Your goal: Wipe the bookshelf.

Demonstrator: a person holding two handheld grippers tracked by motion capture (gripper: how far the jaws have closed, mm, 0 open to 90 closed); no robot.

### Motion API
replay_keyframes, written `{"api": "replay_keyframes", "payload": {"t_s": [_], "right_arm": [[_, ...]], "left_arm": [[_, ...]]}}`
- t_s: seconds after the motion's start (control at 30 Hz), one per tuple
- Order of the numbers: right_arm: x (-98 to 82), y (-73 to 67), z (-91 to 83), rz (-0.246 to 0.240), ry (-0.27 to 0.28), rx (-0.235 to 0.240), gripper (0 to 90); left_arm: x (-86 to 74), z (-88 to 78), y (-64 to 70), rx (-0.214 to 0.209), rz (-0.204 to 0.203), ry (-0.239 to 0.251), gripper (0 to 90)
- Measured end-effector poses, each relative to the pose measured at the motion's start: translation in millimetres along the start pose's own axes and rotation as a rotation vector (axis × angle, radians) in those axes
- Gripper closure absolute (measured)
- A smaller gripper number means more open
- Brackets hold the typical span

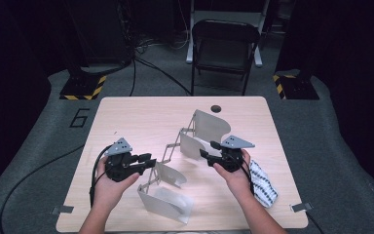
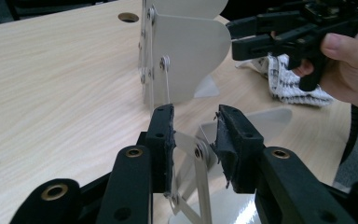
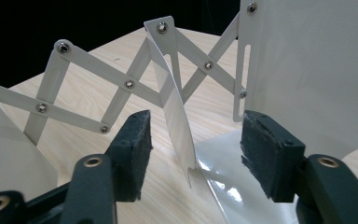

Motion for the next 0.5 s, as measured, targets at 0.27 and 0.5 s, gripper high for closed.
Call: {"api": "replay_keyframes", "payload": {"t_s": [0.27,0.5], "right_arm": [[0.1,-1.2,9.6,-0.003,0.002,0.038,64.4],[1.3,-1.9,13.1,0.002,-0.016,0.058,79.7]], "left_arm": [[-6.0,0.8,6.4,0.017,-0.016,-0.038,71.0],[-8.4,4.7,7.1,0.030,-0.018,-0.058,81.6]]}}
Point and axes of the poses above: each handheld gripper's, and its own axes: z roughly forward along the jaws, x roughly out of its top, y roughly to its right, the point moved 4 cm from there along z, roughly forward along the jaws, and after that the axes turned 15 degrees about -x, right-handed, at the moved point
